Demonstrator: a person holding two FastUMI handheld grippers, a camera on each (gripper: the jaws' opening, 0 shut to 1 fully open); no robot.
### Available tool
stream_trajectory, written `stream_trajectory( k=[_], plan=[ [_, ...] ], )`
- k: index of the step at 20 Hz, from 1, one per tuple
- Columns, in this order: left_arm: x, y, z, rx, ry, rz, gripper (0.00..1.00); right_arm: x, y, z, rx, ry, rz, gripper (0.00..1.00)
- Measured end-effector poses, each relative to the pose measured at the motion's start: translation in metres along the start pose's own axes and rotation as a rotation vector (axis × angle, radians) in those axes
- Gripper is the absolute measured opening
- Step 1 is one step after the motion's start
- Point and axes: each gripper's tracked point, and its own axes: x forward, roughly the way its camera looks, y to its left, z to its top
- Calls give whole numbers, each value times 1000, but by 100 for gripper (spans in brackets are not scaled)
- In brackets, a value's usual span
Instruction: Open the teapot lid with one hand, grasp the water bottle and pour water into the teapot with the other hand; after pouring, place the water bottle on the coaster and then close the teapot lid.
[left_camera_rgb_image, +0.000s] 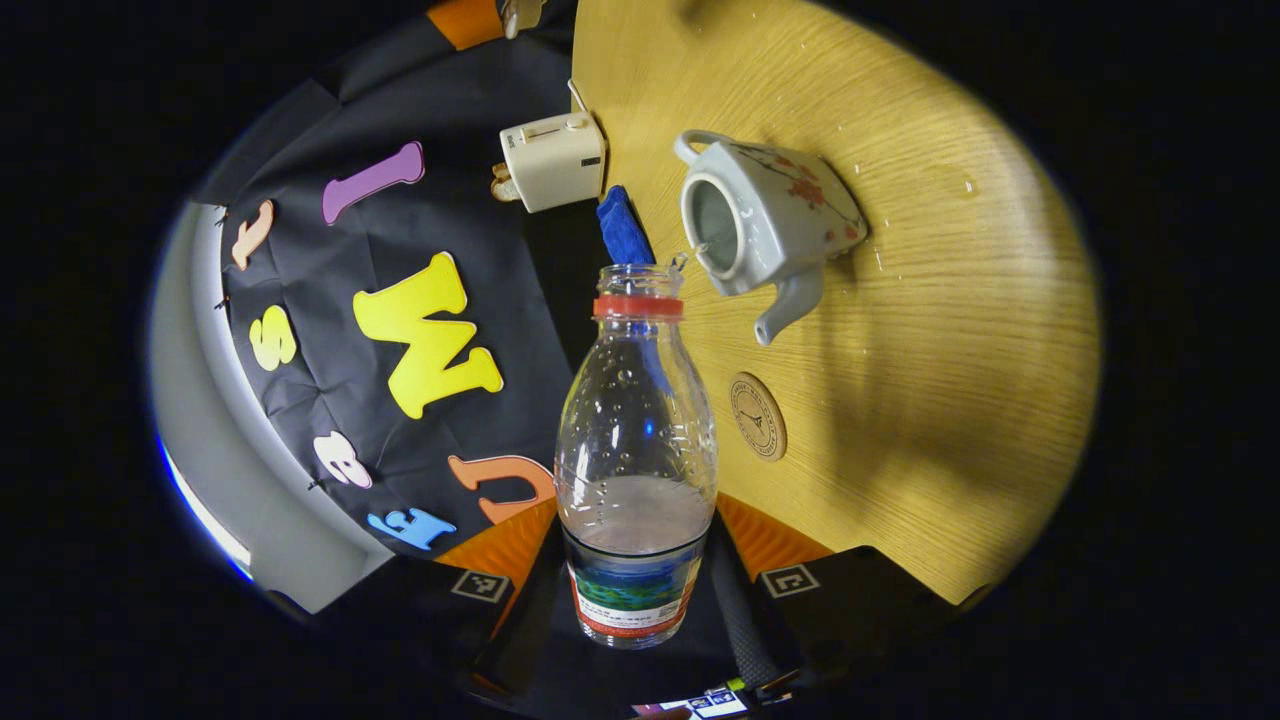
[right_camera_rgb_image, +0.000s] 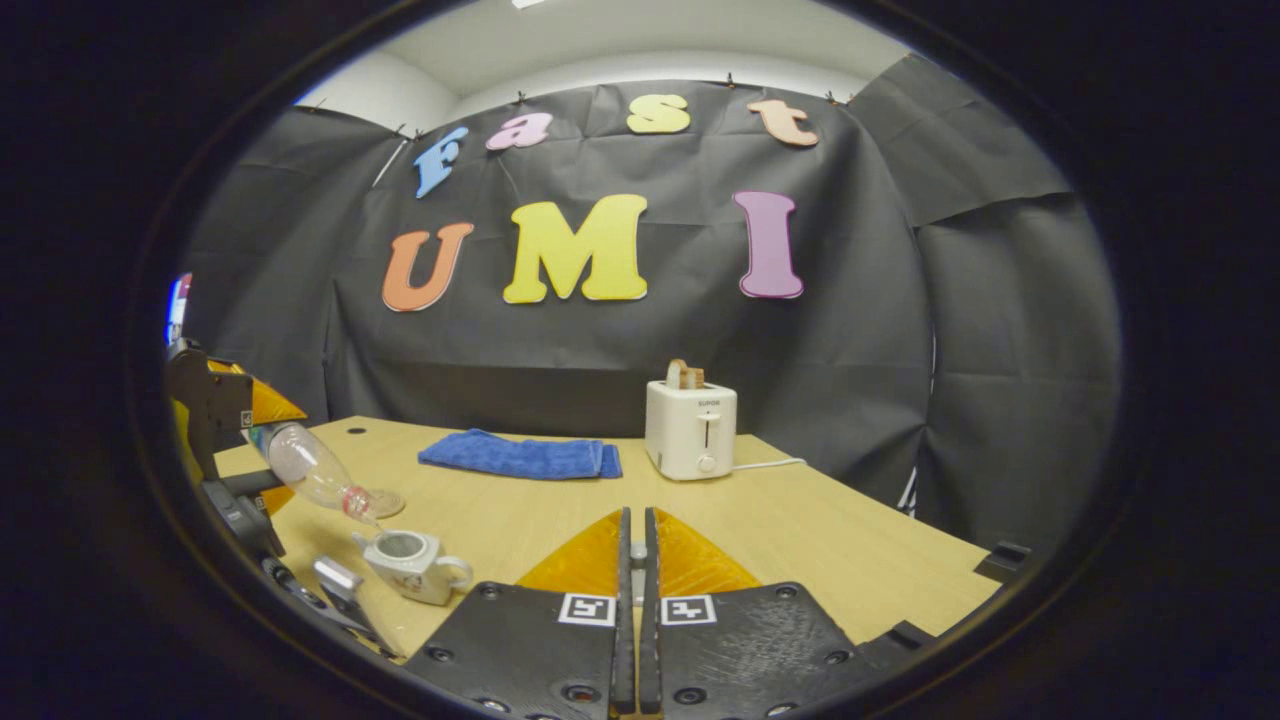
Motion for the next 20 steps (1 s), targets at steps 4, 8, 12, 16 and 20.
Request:
stream_trajectory(
  k=[4,8,12,16,20],
  plan=[
    [-4,4,2,65,11,10,76,1,-1,-1,2,3,-2,2],
    [-3,10,6,126,14,14,76,1,-2,0,4,4,-3,2],
    [-8,22,8,189,25,34,76,0,-6,2,11,-1,-6,2],
    [-13,31,15,230,19,49,76,1,-8,4,7,-2,-12,2],
    [-17,41,16,273,22,62,76,-2,-8,8,-3,-15,-14,2]
  ],
)
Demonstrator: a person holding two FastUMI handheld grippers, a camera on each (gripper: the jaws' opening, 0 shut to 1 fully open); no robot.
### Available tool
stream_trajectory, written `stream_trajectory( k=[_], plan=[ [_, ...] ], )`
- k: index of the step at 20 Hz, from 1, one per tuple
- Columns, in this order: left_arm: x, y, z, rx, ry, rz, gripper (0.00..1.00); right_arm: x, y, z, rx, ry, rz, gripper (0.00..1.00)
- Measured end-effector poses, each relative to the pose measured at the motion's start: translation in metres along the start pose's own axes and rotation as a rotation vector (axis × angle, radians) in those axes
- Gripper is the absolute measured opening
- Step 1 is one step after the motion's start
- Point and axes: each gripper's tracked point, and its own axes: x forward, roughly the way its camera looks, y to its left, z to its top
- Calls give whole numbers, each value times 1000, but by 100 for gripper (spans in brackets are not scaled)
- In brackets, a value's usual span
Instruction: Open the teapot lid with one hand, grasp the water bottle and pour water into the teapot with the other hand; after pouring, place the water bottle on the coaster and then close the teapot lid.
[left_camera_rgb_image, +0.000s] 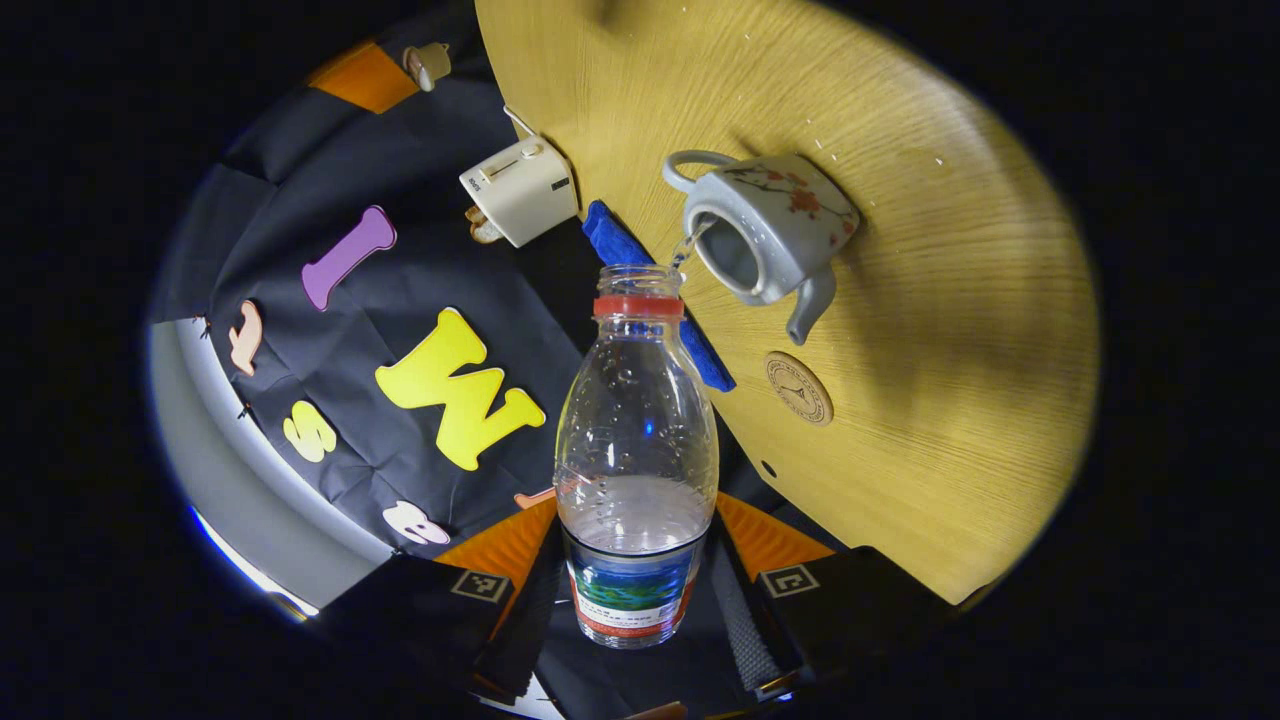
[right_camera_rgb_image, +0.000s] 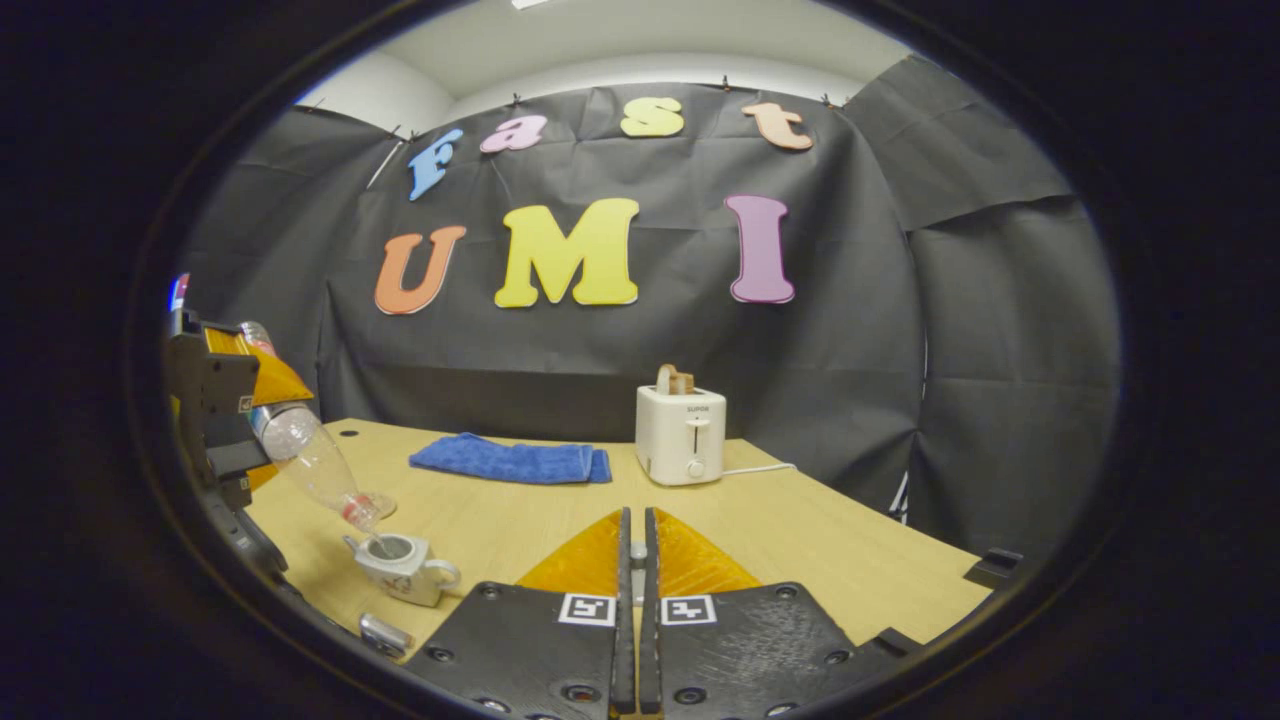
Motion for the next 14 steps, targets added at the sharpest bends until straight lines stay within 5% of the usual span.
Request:
stream_trajectory(
  k=[14],
  plan=[
    [1,5,-4,34,22,-9,76,1,-4,-2,5,10,-15,2]
  ],
)
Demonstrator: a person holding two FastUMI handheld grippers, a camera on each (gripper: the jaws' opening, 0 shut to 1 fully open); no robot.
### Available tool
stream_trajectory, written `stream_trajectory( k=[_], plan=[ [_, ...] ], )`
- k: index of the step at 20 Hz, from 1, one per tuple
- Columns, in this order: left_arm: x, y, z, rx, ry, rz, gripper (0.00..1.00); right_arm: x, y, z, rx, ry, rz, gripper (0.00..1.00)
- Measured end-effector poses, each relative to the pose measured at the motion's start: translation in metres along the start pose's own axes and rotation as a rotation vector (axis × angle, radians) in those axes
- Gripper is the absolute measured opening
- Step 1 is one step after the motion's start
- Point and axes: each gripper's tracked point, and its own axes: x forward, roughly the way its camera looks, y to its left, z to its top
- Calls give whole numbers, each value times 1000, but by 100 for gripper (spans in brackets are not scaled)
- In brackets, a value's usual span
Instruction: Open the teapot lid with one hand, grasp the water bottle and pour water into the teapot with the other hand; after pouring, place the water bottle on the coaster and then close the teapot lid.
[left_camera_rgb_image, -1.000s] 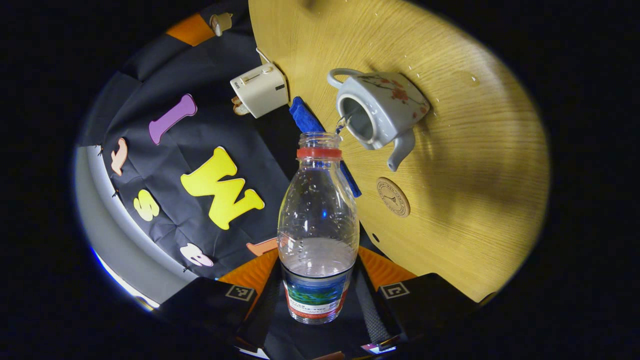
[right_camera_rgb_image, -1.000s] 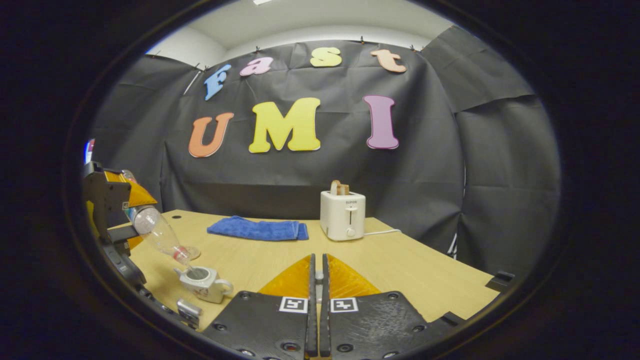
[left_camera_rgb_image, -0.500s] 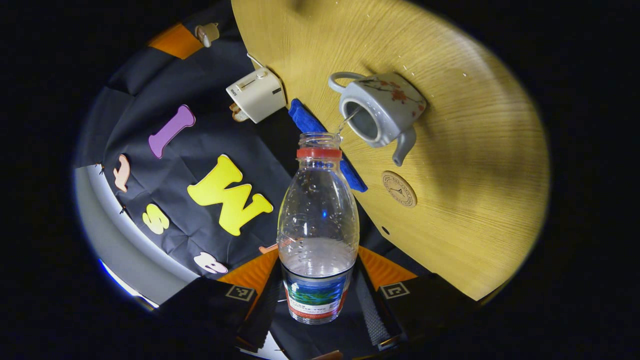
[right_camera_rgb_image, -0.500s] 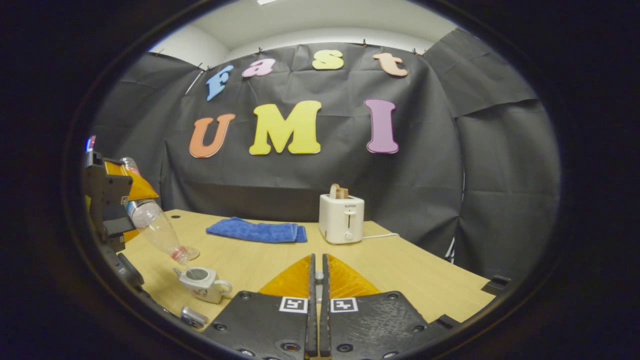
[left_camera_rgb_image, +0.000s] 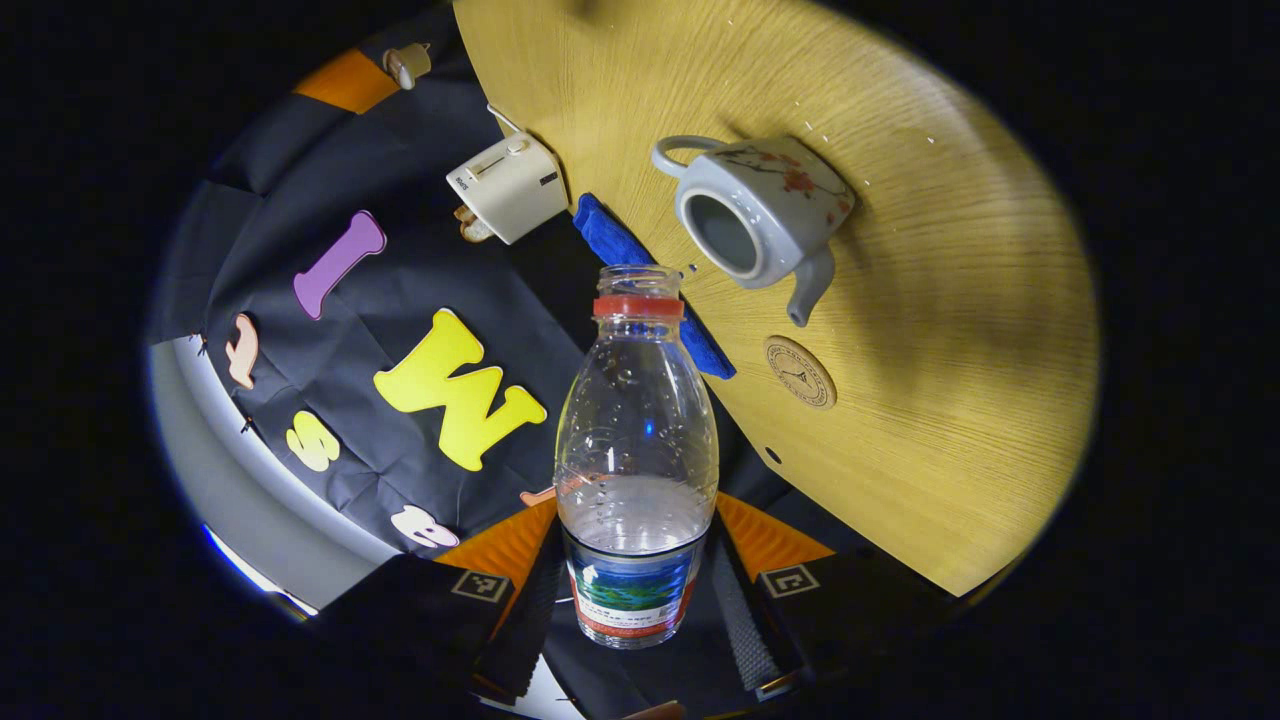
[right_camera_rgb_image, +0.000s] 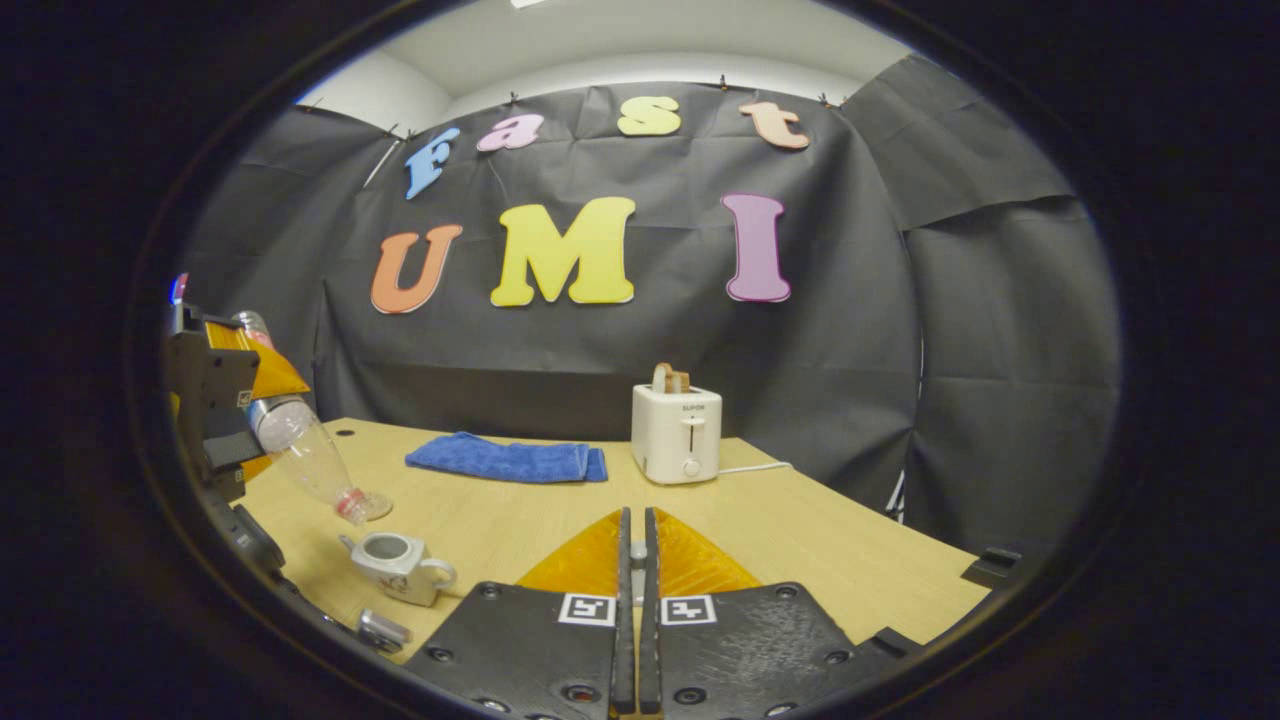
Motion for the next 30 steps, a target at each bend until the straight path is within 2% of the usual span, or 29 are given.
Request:
stream_trajectory(
  k=[6,10,12,13,15,22,25,26,28,29,30],
  plan=[
    [3,-6,-2,-38,-16,-26,76,1,-4,0,5,2,-10,2],
    [3,-13,-9,-207,-51,-82,76,-1,-7,2,13,8,-14,2],
    [-1,-3,-17,-288,-50,-67,76,-3,-9,4,24,5,-14,2],
    [-1,1,-21,-324,-48,-57,72,-2,-10,5,26,6,-16,2],
    [-2,7,-30,-395,-34,-40,75,-1,-9,5,26,10,-18,2],
    [11,23,-62,-829,25,-7,75,-1,-6,1,16,17,-14,2],
    [23,20,-66,-1052,24,-10,75,0,-4,-1,10,22,-12,2],
    [24,16,-66,-1148,19,-22,75,0,-4,-1,9,24,-11,2],
    [32,7,-52,-1340,-32,-91,76,-1,-3,-2,10,24,-11,2],
    [36,2,-45,-1418,-46,-121,75,0,-3,-2,8,26,-11,2],
    [42,0,-39,-1478,-50,-142,77,1,-4,-1,7,25,-13,2]
  ],
)
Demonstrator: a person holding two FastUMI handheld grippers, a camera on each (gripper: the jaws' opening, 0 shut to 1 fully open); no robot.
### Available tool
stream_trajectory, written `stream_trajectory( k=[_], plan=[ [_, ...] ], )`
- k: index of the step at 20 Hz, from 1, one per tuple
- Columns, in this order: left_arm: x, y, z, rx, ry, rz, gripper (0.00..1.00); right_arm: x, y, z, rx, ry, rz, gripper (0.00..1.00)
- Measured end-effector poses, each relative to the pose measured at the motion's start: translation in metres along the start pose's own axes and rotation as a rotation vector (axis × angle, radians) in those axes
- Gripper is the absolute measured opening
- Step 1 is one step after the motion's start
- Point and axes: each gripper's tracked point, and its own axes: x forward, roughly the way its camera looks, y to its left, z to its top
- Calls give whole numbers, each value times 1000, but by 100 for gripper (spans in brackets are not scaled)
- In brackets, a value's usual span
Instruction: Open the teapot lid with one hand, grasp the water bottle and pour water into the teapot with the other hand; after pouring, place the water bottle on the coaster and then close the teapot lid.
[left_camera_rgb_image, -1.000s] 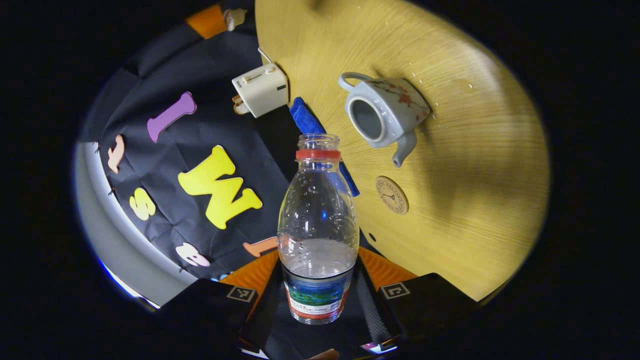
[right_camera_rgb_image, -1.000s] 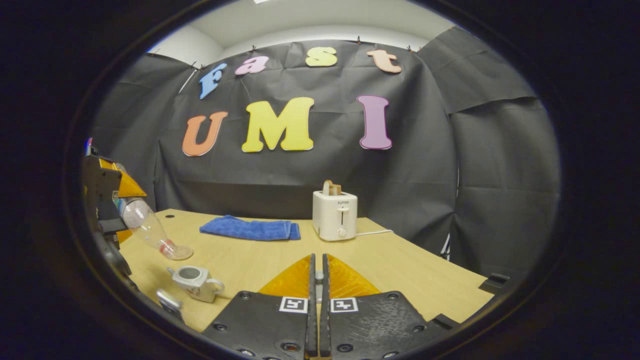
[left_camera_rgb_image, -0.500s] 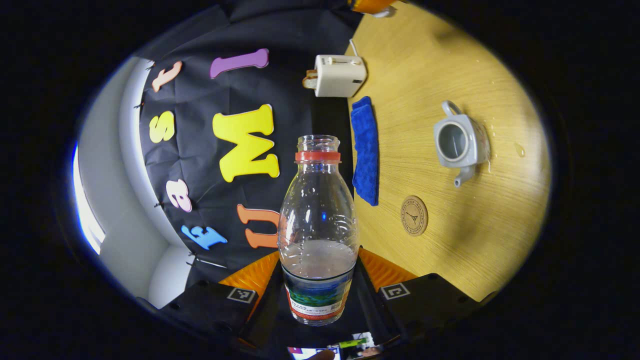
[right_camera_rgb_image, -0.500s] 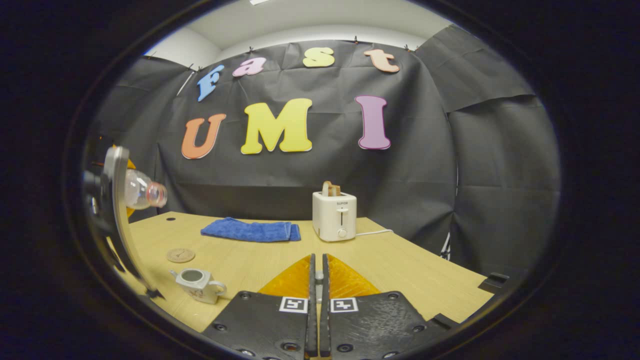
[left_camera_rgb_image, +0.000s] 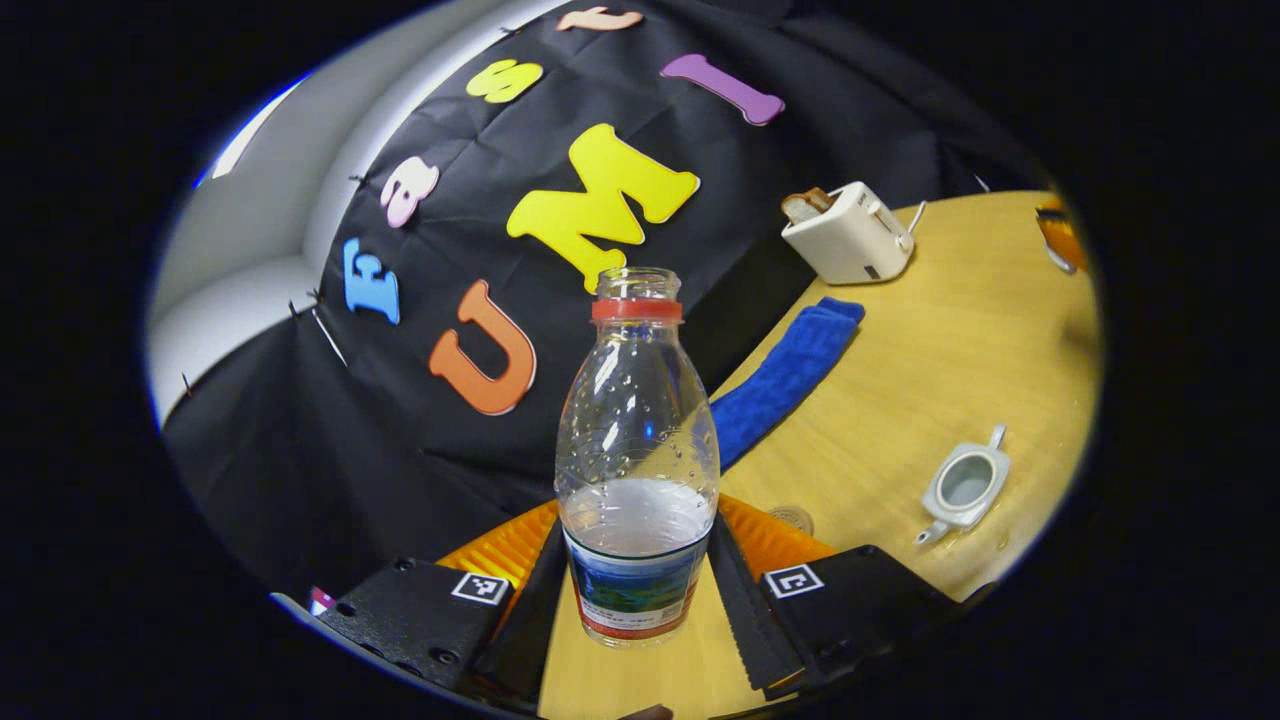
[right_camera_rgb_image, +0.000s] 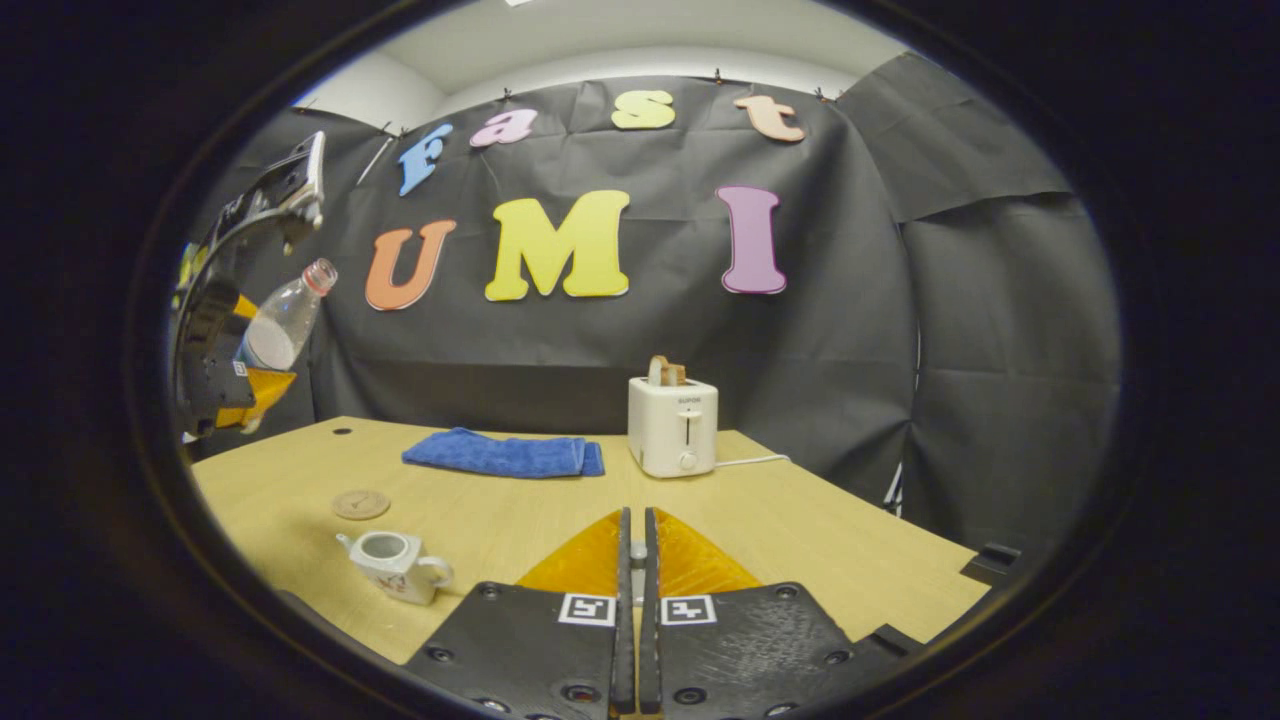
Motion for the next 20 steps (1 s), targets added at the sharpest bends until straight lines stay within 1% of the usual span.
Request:
stream_trajectory(
  k=[1,4,8,10,13,16,20],
  plan=[
    [5,-3,2,-50,-15,-4,77,-1,-1,1,1,-2,-1,2],
    [18,2,11,-185,-103,17,77,-2,1,1,1,-6,0,2],
    [35,-13,3,-429,-136,3,78,0,4,-2,-6,-2,4,2],
    [44,-18,4,-521,-169,2,78,0,6,-4,-7,2,7,2],
    [67,-20,0,-607,-198,0,78,2,10,-8,-10,8,9,2],
    [93,-33,-23,-705,-173,-36,79,3,15,-15,-10,21,16,2],
    [110,-46,-42,-739,-137,-83,80,6,23,-24,-9,39,35,2]
  ],
)
